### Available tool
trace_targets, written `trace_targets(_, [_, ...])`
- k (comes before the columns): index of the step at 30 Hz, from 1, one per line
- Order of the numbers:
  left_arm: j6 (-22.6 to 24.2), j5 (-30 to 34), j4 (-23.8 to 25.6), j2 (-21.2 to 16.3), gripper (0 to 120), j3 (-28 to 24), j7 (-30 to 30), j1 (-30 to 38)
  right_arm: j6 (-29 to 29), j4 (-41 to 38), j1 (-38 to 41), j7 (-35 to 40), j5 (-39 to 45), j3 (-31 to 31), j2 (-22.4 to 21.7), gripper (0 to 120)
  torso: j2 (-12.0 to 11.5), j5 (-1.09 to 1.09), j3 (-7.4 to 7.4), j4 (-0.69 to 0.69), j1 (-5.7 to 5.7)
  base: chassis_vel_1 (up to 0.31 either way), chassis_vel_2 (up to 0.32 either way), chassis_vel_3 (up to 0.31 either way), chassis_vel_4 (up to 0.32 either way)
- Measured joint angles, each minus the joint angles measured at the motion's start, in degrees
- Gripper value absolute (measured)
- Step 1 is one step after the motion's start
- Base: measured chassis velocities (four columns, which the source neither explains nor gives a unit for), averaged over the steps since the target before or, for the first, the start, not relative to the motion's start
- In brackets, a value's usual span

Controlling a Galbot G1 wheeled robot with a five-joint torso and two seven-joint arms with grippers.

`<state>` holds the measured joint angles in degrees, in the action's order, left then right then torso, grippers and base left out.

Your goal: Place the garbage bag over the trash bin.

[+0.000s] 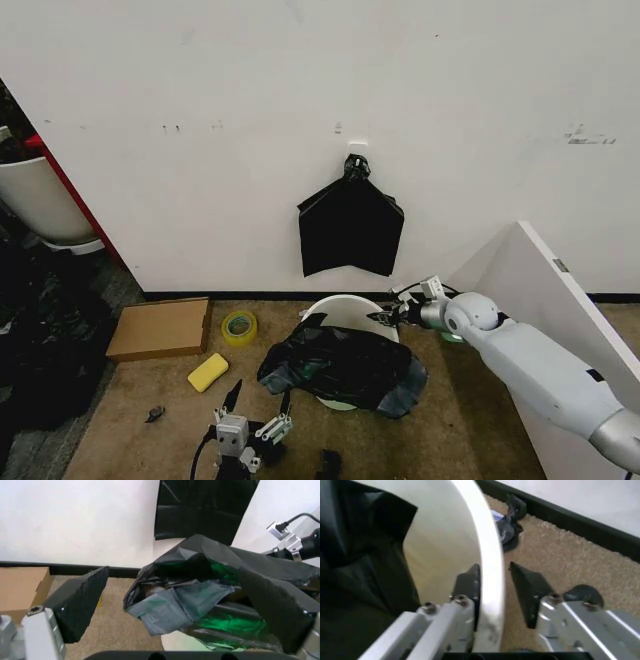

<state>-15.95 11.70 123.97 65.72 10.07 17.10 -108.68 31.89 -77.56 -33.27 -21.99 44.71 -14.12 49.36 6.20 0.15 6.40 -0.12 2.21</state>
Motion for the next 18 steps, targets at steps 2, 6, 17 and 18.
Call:
trace_targets(2, [0.02, 0.0, -0.01, 0.03, 100, -0.07, 0.0, 0.07, -0.01, -0.12, -0.1, -0.03, 0.06, 0.0, -0.04, 14, 0.0, 0.0, 0.0, 0.0, 0.0, 0.0, 0.0, 0.0, 0.0])
trace_targets(6, [0.24, -0.03, -0.02, 0.19, 100, -0.23, 0.04, 0.45, -0.01, -0.39, -0.48, -0.04, 0.82, 0.26, 0.2, 1, 0.0, 0.0, 0.0, 0.01, 0.0, 0.0, 0.0, 0.0, 0.0])
trace_targets(17, [0.23, -0.05, 0.41, 0.19, 100, -0.11, 0.16, -0.17, 0.58, -2.08, -1.56, 3.29, 2.19, 2.06, 0.48, 1, 0.0, 0.0, 0.0, 0.01, 0.0, 0.0, 0.0, 0.0, 0.0])
trace_targets(18, [0.23, -0.04, 0.53, 0.19, 100, -0.15, 0.17, -0.15, 1.34, -3.0, -2.17, 5.16, 3.49, 2.97, 0.22, 1, 0.0, 0.0, 0.0, 0.02, 0.0, 0.0, 0.0, 0.0, 0.0])
